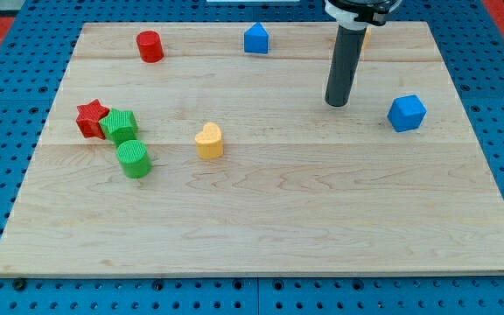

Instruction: Move the heart to the bottom right

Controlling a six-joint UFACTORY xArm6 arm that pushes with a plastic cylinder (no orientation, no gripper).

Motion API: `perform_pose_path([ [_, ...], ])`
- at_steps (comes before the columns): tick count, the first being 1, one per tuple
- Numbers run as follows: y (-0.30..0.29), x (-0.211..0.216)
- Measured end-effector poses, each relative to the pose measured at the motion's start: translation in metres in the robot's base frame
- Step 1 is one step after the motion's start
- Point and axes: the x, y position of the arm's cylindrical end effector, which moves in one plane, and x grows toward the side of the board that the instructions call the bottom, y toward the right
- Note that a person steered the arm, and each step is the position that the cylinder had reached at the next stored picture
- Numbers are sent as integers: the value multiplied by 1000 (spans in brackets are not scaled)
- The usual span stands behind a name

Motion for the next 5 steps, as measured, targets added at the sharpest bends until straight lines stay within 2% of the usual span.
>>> perform_pose_path([
  [3,-71,6],
  [5,-197,26],
])
